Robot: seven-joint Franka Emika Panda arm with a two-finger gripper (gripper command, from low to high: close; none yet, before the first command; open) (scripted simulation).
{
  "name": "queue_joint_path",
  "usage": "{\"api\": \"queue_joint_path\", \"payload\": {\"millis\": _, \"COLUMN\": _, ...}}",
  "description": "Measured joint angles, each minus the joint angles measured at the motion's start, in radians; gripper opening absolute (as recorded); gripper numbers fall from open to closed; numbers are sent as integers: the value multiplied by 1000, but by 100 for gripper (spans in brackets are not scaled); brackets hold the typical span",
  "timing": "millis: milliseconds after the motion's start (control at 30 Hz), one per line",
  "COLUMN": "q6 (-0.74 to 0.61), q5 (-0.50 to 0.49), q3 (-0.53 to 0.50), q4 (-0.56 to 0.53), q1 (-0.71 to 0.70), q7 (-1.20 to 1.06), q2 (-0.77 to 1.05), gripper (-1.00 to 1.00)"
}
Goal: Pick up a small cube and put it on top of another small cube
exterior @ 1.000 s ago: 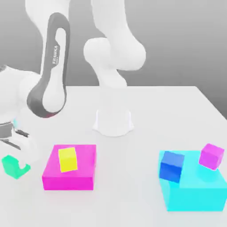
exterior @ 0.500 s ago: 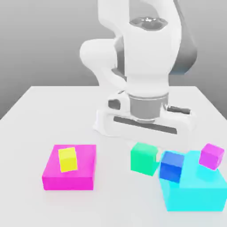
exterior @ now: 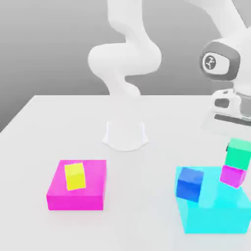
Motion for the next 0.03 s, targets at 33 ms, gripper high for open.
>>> {"api": "queue_joint_path", "payload": {"millis": 33, "q6": 0, "q5": 0, "q3": 0, "q4": 0, "q1": 0, "q7": 0, "q2": 0, "gripper": 100}}
